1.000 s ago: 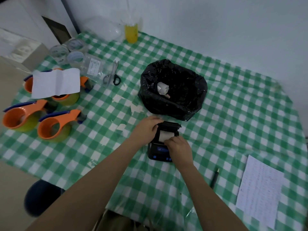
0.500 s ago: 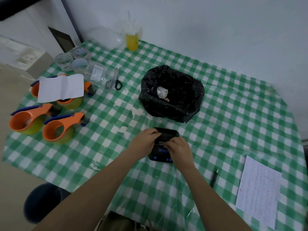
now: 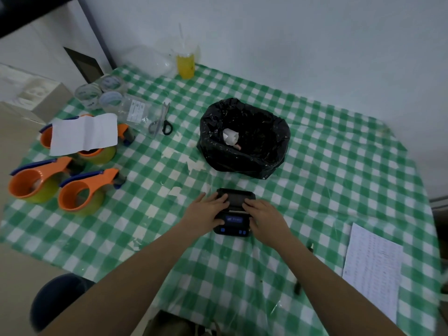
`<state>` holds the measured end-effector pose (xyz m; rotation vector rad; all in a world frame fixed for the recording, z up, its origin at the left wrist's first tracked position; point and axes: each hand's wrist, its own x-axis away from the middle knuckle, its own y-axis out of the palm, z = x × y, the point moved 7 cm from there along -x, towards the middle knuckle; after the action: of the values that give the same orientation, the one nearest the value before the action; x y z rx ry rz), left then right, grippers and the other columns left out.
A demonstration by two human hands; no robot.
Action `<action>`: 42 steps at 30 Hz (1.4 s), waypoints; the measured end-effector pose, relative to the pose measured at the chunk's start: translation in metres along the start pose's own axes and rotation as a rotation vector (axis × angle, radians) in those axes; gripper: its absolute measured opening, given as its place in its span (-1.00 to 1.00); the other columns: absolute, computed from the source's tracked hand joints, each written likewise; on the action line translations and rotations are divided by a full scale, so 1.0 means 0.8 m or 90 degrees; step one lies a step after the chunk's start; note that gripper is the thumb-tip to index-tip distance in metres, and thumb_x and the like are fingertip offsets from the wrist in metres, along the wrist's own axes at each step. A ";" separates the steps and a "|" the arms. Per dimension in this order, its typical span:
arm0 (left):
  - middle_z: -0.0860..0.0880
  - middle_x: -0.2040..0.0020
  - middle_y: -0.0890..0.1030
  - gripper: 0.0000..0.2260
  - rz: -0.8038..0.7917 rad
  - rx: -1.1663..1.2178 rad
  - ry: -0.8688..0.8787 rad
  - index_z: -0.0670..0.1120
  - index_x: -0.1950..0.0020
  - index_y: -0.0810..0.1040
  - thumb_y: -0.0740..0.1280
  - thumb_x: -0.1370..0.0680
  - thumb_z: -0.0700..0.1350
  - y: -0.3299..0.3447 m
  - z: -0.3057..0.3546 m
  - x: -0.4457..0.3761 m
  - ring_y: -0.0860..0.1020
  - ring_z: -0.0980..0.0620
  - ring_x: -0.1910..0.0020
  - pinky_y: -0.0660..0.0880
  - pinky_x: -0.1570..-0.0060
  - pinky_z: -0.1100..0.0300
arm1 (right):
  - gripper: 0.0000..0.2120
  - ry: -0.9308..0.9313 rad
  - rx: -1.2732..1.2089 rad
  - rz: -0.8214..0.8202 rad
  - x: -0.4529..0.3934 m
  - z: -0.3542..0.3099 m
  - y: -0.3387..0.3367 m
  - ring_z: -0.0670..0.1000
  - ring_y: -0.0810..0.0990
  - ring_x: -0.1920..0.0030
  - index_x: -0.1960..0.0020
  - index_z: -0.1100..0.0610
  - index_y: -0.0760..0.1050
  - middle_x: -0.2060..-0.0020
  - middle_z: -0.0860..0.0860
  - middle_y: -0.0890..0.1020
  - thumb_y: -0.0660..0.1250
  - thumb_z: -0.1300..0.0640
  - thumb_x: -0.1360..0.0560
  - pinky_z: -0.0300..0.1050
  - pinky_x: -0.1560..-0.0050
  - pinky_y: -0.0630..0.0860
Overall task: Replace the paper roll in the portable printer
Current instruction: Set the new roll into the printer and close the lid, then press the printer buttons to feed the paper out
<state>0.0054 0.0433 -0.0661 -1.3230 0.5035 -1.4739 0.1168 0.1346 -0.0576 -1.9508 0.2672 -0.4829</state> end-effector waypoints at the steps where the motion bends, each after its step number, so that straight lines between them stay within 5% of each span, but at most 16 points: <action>1: 0.06 -0.58 0.05 -0.48 -0.009 -0.017 -0.001 0.01 -0.52 0.13 0.20 -0.58 0.02 -0.002 0.000 0.000 -0.01 0.03 -0.56 -0.07 -0.54 0.01 | -0.57 0.007 0.005 -0.008 -0.003 -0.003 -0.002 0.14 0.39 -0.34 -0.34 0.19 0.41 -0.36 0.09 0.45 0.21 0.27 -0.47 0.02 -0.38 0.31; 12: 0.07 -0.58 0.03 -0.50 -0.062 -0.077 -0.011 0.03 -0.51 0.16 0.16 -0.59 0.08 -0.005 0.004 -0.006 -0.02 -0.03 -0.56 -0.07 -0.53 -0.10 | -0.63 0.086 -0.005 -0.015 -0.022 -0.012 -0.003 0.16 0.44 -0.23 -0.19 0.22 0.50 -0.21 0.11 0.49 0.20 0.35 -0.41 -0.08 -0.27 0.29; 15: 0.03 -0.57 0.08 -0.45 0.001 0.146 -0.007 -0.03 -0.49 0.22 0.30 -0.54 0.00 -0.003 -0.006 -0.003 -0.01 0.00 -0.56 0.04 -0.53 -0.01 | -0.62 0.114 -0.131 0.019 -0.018 -0.003 -0.013 0.13 0.47 -0.22 -0.24 0.20 0.49 -0.23 0.11 0.52 0.16 0.34 -0.45 -0.10 -0.23 0.37; 18: -0.03 -0.58 0.00 -0.28 0.052 0.431 -0.054 -0.09 -0.53 0.07 0.39 -0.49 -0.18 0.019 -0.012 0.014 0.00 0.01 -0.56 0.07 -0.51 0.14 | -0.54 0.231 -0.351 0.081 0.014 0.012 -0.004 0.07 0.35 -0.39 -0.39 0.15 0.33 -0.40 0.07 0.38 0.19 0.31 -0.51 -0.14 -0.36 0.28; 22: -0.07 -0.57 0.07 -0.21 0.071 0.528 -0.107 -0.09 -0.54 -0.08 0.38 -0.49 -0.26 0.047 -0.010 0.022 0.15 -0.03 -0.52 0.27 -0.44 0.10 | -0.46 0.311 -0.527 0.062 0.041 0.014 0.030 0.06 0.25 -0.46 -0.47 0.10 0.19 -0.49 0.04 0.23 0.23 0.31 -0.53 -0.03 -0.43 0.28; 24: -0.08 -0.55 0.14 -0.25 0.097 0.573 -0.119 -0.08 -0.54 -0.05 0.34 -0.50 -0.31 0.048 -0.010 0.021 0.22 -0.03 -0.49 0.33 -0.32 0.27 | -0.46 0.326 -0.560 0.075 0.044 0.014 0.035 0.07 0.26 -0.46 -0.47 0.09 0.19 -0.49 0.04 0.24 0.21 0.33 -0.54 -0.03 -0.42 0.31; 26: -0.08 -0.52 0.22 -0.26 0.118 0.582 -0.132 -0.06 -0.53 -0.03 0.33 -0.50 -0.32 0.049 -0.010 0.021 0.28 -0.02 -0.46 0.36 -0.24 0.32 | -0.46 0.355 -0.593 0.096 0.048 0.015 0.038 0.06 0.30 -0.43 -0.46 0.07 0.21 -0.46 0.04 0.31 0.21 0.35 -0.54 -0.07 -0.40 0.33; 32: -0.09 -0.49 0.32 -0.24 0.144 0.523 -0.164 0.02 -0.53 -0.02 0.36 -0.49 -0.24 0.057 -0.017 0.018 0.38 -0.04 -0.41 0.43 -0.33 0.02 | -0.47 0.397 -0.648 0.132 0.050 0.016 0.042 0.06 0.40 -0.38 -0.44 0.10 0.27 -0.39 0.07 0.42 0.23 0.38 -0.52 -0.17 -0.29 0.39; 42: -0.09 -0.50 0.30 -0.24 0.157 0.523 -0.181 -0.01 -0.53 0.02 0.39 -0.47 -0.24 0.053 -0.019 0.017 0.35 -0.04 -0.43 0.41 -0.31 0.13 | -0.48 0.399 -0.686 0.142 0.053 0.016 0.044 0.06 0.39 -0.38 -0.44 0.10 0.27 -0.39 0.08 0.41 0.22 0.38 -0.52 -0.11 -0.33 0.39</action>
<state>0.0116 0.0109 -0.0999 -0.7512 -0.1310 -1.0742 0.1614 0.1140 -0.0855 -2.6764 1.3538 -0.9103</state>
